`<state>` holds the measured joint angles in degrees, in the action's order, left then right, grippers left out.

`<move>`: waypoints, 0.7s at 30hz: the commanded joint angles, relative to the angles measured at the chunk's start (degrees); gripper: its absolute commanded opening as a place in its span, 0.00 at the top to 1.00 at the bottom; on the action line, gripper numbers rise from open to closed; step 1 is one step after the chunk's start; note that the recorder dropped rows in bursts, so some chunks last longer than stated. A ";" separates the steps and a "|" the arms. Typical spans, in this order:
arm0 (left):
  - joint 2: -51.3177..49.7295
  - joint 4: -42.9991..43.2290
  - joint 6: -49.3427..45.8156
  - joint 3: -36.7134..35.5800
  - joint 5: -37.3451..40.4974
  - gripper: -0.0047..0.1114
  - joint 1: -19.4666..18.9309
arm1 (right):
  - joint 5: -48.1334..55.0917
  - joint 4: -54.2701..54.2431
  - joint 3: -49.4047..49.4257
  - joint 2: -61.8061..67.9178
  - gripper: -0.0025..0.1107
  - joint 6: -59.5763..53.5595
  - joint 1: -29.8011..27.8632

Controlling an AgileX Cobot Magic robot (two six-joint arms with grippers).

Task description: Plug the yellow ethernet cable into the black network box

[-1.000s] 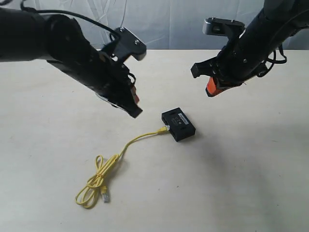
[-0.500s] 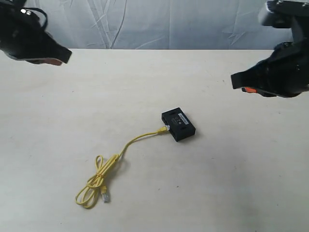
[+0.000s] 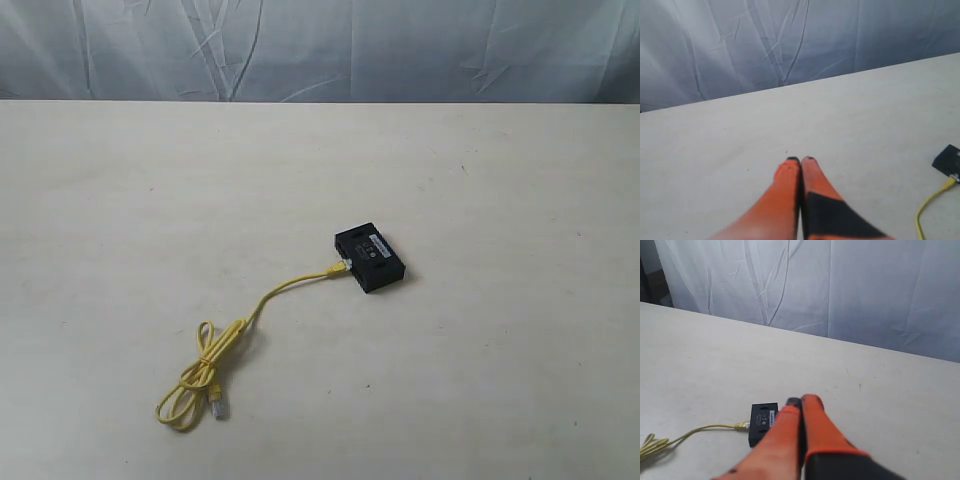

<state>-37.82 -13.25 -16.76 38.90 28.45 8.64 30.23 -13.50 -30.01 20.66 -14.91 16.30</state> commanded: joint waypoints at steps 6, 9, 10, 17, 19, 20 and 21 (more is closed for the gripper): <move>3.05 -0.88 0.20 -0.80 6.23 0.96 -0.17 | 0.78 0.01 0.67 -5.66 0.98 -0.16 -0.26; 3.05 -0.88 0.20 -0.80 6.23 0.96 -0.17 | 0.78 0.01 0.67 -5.66 0.98 -0.16 -0.26; 3.05 -0.88 0.20 -0.80 6.23 0.96 -0.17 | 0.78 0.01 0.67 -5.66 0.98 -0.16 -0.26; 3.05 -0.88 0.20 -0.80 6.23 0.96 -0.17 | 0.78 0.01 0.67 -5.66 0.98 -0.16 -0.26; 3.05 -0.88 0.20 -0.80 6.23 0.96 -0.17 | 0.91 0.01 0.67 -5.77 0.98 -0.16 -0.26; 3.05 -0.88 0.20 -0.80 6.23 0.96 -0.17 | 0.92 0.01 0.67 -5.91 0.98 -0.16 -0.26; 3.05 -0.88 0.20 -0.80 6.23 0.96 -0.17 | 0.92 0.01 0.67 -6.03 0.98 -0.16 -0.26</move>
<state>-35.10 -13.56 -16.76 38.40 34.57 8.64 31.35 -13.50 -29.44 15.29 -14.91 16.30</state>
